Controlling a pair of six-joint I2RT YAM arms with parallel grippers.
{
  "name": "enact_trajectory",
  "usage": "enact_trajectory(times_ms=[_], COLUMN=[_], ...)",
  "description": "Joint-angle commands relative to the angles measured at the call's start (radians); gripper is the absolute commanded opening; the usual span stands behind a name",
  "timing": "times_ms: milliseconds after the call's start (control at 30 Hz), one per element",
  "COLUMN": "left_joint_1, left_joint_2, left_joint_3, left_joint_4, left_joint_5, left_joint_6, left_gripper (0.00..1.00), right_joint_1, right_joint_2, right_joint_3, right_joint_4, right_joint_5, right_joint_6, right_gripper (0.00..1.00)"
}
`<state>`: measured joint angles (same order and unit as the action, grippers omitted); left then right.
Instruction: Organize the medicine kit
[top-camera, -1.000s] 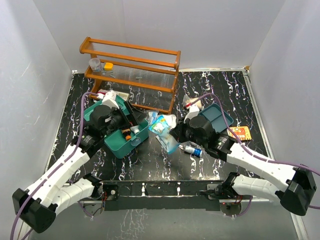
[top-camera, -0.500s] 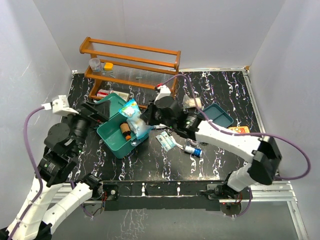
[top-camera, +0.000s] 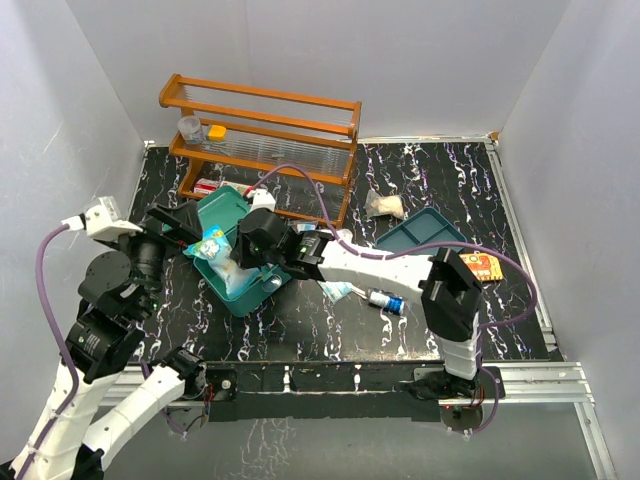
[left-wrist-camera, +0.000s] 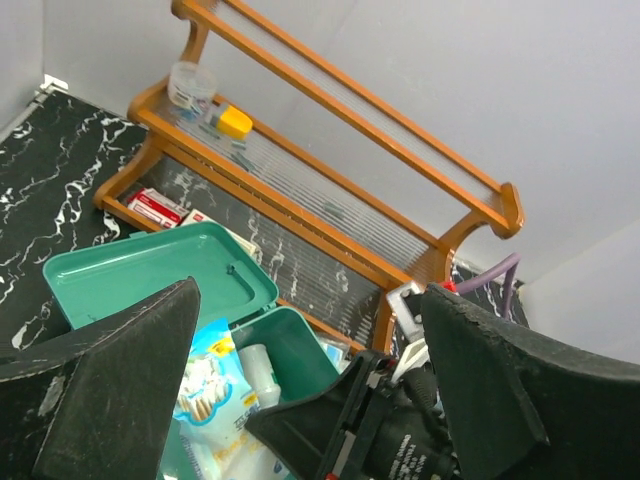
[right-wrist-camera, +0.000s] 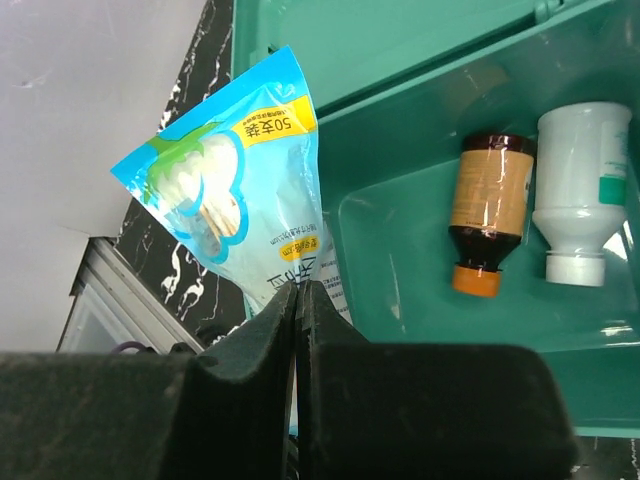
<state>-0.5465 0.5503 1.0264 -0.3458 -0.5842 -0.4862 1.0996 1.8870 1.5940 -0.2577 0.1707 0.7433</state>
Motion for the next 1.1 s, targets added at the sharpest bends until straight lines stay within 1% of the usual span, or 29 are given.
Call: enact_trajectory(times_ms=[0,133,267,567,733,867,1067], left_joint_1=[-0.003,-0.003,-0.003,-0.002,-0.003,-0.003,-0.003], left_joint_2=[-0.04,-0.047,-0.042,-0.024,-0.021,-0.017,-0.015], left_joint_3=[0.03,0.019,0.01,0.018,0.016,0.018,0.018], left_joint_4=[0.037,0.045,0.042,0.019,0.013,0.009,-0.002], left_joint_5=[-0.079,-0.058,-0.053,-0.056,-0.057,-0.051,-0.045], left_joint_6=[0.038,0.054,0.041,0.034,0.028,0.026,0.017], left_gripper=[0.92,0.92,0.93,0.94,0.94,0.94,0.94], right_joint_1=[0.02,0.029,0.029,0.029,0.029,0.029,0.022], right_joint_2=[0.032,0.039,0.071,0.126,0.188,0.225,0.276], right_joint_3=[0.077,0.064,0.097,0.145,0.214,0.262,0.299], right_joint_4=[-0.037,-0.074,-0.133,-0.141,-0.179,-0.21,-0.233], right_joint_5=[0.037,0.057,0.07,0.025,-0.1,-0.112,-0.096], right_joint_6=[0.036,0.034,0.002,-0.181,-0.306,-0.374,-0.434], right_gripper=[0.0,0.0,0.0,0.0,0.0,0.0,0.0])
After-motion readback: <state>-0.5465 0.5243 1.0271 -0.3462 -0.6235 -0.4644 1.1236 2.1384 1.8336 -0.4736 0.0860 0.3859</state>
